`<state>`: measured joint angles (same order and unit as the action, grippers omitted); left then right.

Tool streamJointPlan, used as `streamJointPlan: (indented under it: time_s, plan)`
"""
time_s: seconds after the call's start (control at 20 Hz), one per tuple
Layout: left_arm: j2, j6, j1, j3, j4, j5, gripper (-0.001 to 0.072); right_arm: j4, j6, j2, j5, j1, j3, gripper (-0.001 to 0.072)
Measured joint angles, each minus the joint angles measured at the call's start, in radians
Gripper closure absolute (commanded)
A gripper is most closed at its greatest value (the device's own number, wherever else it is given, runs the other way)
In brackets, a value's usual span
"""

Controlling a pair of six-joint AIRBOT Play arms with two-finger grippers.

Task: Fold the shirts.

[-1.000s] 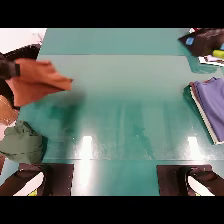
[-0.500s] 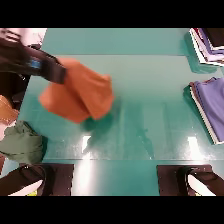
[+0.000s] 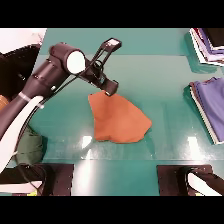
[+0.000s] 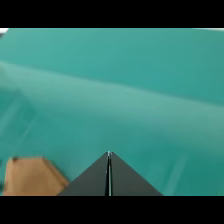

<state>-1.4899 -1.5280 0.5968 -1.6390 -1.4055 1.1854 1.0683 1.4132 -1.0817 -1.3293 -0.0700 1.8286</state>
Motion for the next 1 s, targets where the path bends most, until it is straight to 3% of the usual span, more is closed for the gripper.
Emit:
streamJointPlan:
  time_s: [0.35,0.65,0.7,0.8,0.85,1.0]
  plan:
    - [-0.214,0.066,-0.249,0.001,0.099,0.010,0.0061,-0.003,0.022,-0.004,-0.059,0.006,-0.159,0.0692]
    - [-0.312,0.159,-0.310,0.003,0.237,0.022,0.0063,-0.004,0.029,0.045,-0.011,0.006,-0.359,0.0692]
    - [-0.319,0.166,-0.312,0.003,0.246,0.023,0.0099,-0.004,0.029,0.063,0.006,0.006,-0.399,0.0692]
    - [-0.328,0.174,-0.316,0.003,0.268,0.028,0.0527,-0.004,0.039,0.097,0.032,0.006,-0.479,0.0692]
    - [-0.331,0.177,-0.316,0.003,0.275,0.032,0.0684,-0.004,0.044,0.111,0.043,0.006,-0.516,0.0692]
    - [-0.334,0.181,-0.320,0.002,0.286,0.034,0.0683,-0.003,0.068,0.138,0.055,0.006,-0.630,0.0691]
